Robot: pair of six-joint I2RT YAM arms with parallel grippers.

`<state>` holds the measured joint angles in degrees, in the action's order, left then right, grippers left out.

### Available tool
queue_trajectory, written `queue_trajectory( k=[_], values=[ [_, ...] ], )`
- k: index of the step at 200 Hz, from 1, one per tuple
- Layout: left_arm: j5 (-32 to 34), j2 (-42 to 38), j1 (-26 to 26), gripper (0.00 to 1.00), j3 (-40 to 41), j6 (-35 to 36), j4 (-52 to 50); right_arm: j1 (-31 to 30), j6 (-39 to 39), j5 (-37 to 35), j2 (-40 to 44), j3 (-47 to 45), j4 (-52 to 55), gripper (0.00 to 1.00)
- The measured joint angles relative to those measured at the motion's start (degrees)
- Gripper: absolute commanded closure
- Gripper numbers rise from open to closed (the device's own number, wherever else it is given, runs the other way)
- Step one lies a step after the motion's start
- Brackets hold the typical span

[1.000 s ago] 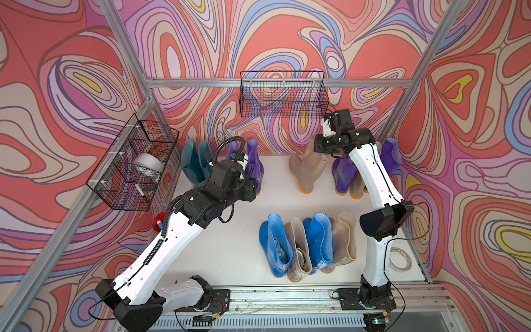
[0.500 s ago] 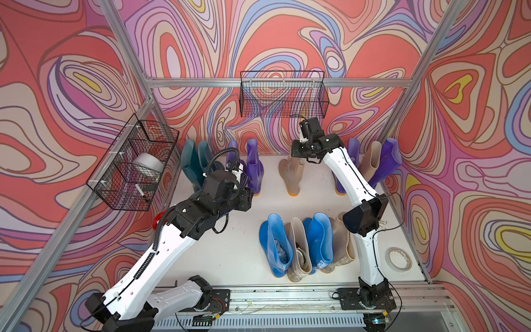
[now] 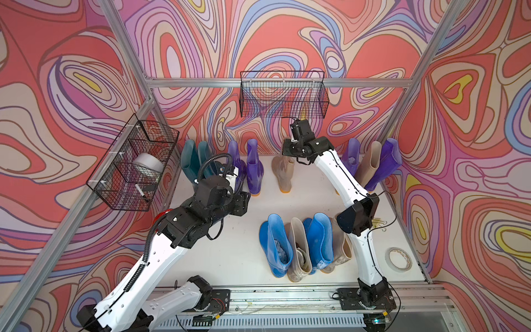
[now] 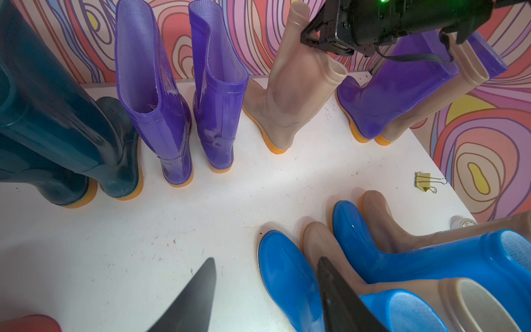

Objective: Match and arrange rain boots in pairs
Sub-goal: Place the rain boot at the center of the board.

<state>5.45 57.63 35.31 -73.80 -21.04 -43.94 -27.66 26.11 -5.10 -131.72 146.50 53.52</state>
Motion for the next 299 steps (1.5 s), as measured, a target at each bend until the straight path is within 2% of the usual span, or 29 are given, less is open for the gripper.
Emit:
queue_trajectory(
  k=[117,224,299],
  values=[
    [-0.02,-0.13,0.00,0.41,0.04,0.48,0.00,-0.98,2.58,0.28,-1.18,0.72,-3.04,1.00],
    [-0.02,-0.24,0.00,0.41,0.11,0.44,-0.02,-1.31,4.07,3.63,-1.66,0.72,-4.22,1.00],
    [-0.02,-0.39,0.00,0.41,0.42,0.44,-0.02,-1.38,5.07,2.16,-1.79,-1.46,-8.07,1.00]
  ],
)
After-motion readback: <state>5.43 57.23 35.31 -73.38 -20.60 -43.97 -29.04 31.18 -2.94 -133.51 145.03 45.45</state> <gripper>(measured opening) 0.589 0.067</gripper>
